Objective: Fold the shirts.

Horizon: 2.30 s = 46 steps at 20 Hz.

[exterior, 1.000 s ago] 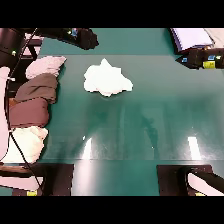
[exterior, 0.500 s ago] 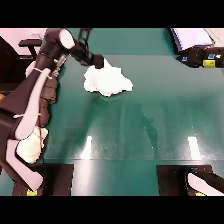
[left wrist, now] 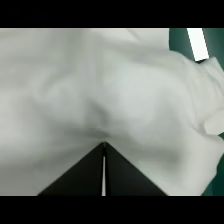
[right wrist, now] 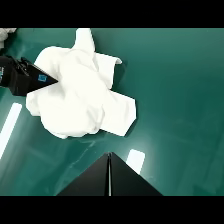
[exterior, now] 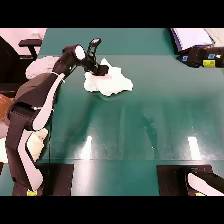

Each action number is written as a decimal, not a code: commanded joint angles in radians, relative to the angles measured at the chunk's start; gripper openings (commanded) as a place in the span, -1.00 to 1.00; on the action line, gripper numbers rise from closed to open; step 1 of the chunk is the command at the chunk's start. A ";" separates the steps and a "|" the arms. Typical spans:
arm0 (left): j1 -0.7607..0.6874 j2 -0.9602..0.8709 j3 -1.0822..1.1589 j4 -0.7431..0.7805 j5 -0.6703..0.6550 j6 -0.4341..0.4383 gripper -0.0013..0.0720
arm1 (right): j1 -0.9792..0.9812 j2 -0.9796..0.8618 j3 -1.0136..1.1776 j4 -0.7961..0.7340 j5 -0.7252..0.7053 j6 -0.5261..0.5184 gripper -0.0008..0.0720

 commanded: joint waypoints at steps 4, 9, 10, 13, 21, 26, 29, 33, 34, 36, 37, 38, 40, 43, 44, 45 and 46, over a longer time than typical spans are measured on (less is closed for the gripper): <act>0.000 0.292 0.035 0.126 0.011 0.024 -0.90 | -0.032 0.049 0.097 0.000 0.016 0.000 -0.94; -0.053 0.615 0.035 0.109 -0.073 0.061 -0.90 | -0.060 0.052 0.307 -0.003 0.069 0.000 -0.94; -0.090 0.649 0.035 0.109 -0.085 0.067 -0.90 | -0.068 0.052 0.340 -0.003 0.073 0.000 -0.94; -0.252 0.681 0.014 0.109 -0.103 0.088 -0.90 | -0.101 0.052 0.418 -0.003 0.085 0.000 -0.94; -0.237 0.594 -0.171 0.281 -0.029 0.000 0.74 | -0.169 0.051 0.456 -0.002 0.254 0.001 -0.94; 0.032 0.392 -0.171 0.200 -0.048 -0.115 0.74 | -0.169 0.052 0.365 0.000 0.234 0.001 -0.94; 0.135 0.229 -0.171 0.059 -0.063 -0.117 0.74 | -0.169 0.051 0.282 0.000 0.219 0.001 -0.94; 0.177 0.075 -0.171 -0.075 -0.034 -0.100 0.74 | -0.167 0.051 0.179 0.001 0.178 0.001 -0.94; 0.174 0.051 -0.171 -0.116 -0.017 -0.074 0.74 | -0.166 0.051 0.157 0.009 0.163 0.001 -0.94; 0.161 0.023 -0.171 -0.200 0.029 -0.015 0.73 | -0.158 0.051 0.132 0.009 0.142 0.001 -0.94; 0.154 0.021 -0.171 -0.213 0.040 -0.011 0.73 | -0.147 0.051 0.126 0.008 0.131 0.001 -0.94; 0.154 0.023 -0.166 -0.214 0.038 -0.012 0.45 | -0.139 0.051 0.126 0.005 0.122 0.001 -0.94; 0.160 0.030 -0.131 -0.222 -0.005 -0.005 -0.87 | -0.127 0.052 0.126 0.005 0.109 0.001 -0.94; 0.175 0.068 0.022 -0.217 -0.124 0.013 -0.90 | -0.124 0.051 0.142 0.007 0.119 0.001 -0.94; 0.175 0.129 0.043 -0.215 -0.111 0.045 -0.90 | -0.124 0.051 0.167 0.007 0.133 0.001 -0.94; 0.175 0.208 0.042 -0.213 -0.086 0.074 -0.90 | -0.124 0.051 0.208 0.007 0.145 0.001 -0.94; 0.173 0.295 0.041 -0.212 -0.076 0.105 -0.90 | -0.124 0.051 0.249 0.006 0.147 0.001 -0.94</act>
